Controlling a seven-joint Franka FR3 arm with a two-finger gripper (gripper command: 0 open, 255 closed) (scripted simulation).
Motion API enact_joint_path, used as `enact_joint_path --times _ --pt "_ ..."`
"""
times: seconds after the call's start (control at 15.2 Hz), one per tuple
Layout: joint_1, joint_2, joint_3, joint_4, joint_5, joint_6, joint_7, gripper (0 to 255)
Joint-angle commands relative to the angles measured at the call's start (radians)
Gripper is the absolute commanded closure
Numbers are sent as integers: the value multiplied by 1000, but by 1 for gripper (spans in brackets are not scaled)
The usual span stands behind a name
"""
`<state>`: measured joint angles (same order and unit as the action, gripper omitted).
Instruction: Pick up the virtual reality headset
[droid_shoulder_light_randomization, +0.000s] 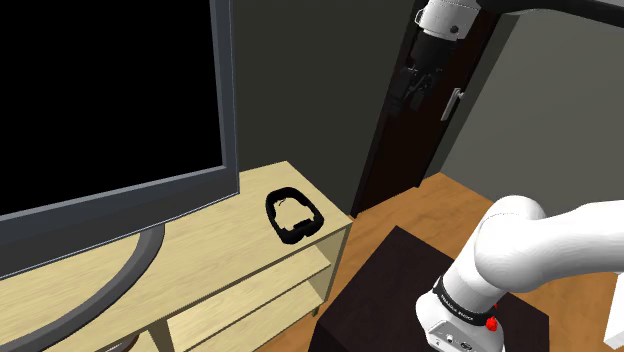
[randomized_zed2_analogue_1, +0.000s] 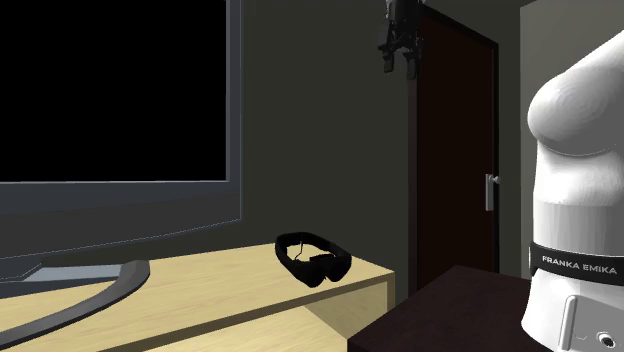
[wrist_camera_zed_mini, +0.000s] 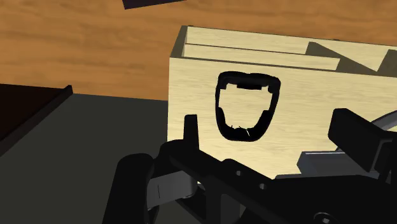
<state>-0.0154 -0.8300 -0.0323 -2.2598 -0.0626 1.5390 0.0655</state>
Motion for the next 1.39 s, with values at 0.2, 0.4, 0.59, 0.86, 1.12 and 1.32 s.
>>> enact_joint_path --times 0.2,0.4,0.59,0.86,1.12,1.32 --pt "2 31 -4 -74 -4 102 0 0" --pt "4 74 -7 -137 -7 206 0 0" --pt "5 132 -11 -188 -11 313 0 0" --pt "7 230 -17 -237 -17 457 1 0" --pt "9 350 -22 -263 -22 600 1 0" --pt "10 453 -25 -267 -26 705 2 0"
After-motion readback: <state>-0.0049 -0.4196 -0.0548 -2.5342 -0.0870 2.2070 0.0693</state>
